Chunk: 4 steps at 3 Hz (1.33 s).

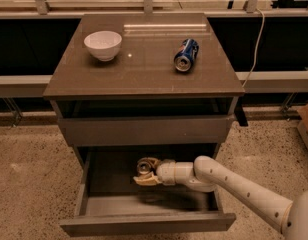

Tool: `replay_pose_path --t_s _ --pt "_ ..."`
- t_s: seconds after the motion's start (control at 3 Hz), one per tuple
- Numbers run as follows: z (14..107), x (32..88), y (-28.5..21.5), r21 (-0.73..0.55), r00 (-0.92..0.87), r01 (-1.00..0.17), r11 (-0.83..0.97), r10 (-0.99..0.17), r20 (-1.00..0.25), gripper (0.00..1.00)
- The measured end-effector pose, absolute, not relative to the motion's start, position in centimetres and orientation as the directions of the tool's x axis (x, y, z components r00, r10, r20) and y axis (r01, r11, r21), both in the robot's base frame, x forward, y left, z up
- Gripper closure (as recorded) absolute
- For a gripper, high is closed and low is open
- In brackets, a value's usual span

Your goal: Place orange can into middle drawer

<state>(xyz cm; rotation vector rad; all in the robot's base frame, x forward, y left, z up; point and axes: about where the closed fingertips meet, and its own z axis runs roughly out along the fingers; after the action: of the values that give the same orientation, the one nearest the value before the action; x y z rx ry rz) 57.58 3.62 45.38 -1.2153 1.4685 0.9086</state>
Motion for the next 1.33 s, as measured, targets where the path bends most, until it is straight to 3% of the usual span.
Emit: replay_pose_path --t_s 0.33,1.33 --pt "43.57 57.72 3.51 -0.027 -0.025 -0.978 0.208 -0.240 -0.971 0.64" --pt "42.94 57.57 4.02 -0.024 -0.024 -0.981 0.195 -0.241 -0.970 0.00"
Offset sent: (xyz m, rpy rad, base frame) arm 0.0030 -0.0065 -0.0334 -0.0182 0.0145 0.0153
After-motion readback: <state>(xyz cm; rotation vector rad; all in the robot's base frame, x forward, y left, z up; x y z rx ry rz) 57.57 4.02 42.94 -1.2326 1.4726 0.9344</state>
